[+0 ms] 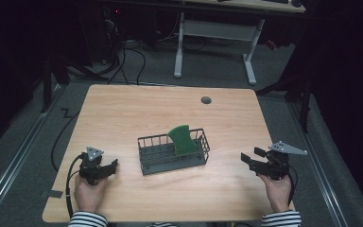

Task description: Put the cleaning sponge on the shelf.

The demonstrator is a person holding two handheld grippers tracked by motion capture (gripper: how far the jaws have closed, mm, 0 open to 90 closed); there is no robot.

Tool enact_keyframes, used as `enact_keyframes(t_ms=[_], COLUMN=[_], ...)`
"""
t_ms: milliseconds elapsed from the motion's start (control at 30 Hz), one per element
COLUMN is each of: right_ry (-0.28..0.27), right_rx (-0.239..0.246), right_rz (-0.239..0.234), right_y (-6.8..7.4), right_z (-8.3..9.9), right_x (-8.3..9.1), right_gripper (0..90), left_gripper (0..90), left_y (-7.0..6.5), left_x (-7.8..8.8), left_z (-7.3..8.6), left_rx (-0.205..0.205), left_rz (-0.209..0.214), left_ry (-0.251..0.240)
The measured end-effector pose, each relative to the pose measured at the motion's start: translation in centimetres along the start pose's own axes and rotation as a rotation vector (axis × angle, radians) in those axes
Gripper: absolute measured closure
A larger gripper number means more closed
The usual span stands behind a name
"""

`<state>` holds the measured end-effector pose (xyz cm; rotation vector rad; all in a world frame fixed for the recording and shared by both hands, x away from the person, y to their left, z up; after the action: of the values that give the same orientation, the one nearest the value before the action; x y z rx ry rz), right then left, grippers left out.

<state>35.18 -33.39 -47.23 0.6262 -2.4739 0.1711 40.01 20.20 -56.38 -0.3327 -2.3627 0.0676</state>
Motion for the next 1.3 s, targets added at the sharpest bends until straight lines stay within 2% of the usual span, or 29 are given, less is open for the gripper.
enact_keyframes(t_ms=[200, 867, 1133, 1300], right_ry=[0.009, 0.069, 0.093, 0.117], right_rx=[-0.025, -0.049, -0.045, -0.023], right_rz=[-0.008, 0.002, 0.02, 0.04], right_y=[0.0, 0.6, 0.9, 1.1], right_z=[0.9, 4.4, 5.7, 6.2], right_x=[-0.5, -2.7, -3.5, -3.9], right_gripper=[31.0, 30.9, 30.9, 30.9], left_gripper=[28.5, 28.4, 28.4, 28.4], left_y=[0.0, 0.0, 0.0, 0.0], left_x=[0.0, 0.0, 0.0, 0.0], left_z=[0.0, 0.0, 0.0, 0.0], left_rx=[0.0, 0.0, 0.0, 0.0], left_rz=[0.001, 0.0, 0.0, 0.0], left_ry=[0.001, 0.0, 0.0, 0.0])
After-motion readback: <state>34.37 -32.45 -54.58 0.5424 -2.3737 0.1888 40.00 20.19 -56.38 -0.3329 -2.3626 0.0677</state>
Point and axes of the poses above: each handheld gripper's, and its own axes: x roughly backward along the jaws, z roughly out of its underside, y roughly to its left, the point moved 4 cm from there along -x, roughly forward along the jaws, and after that the axes turned 10 degrees about x, right-handed, at the moved point
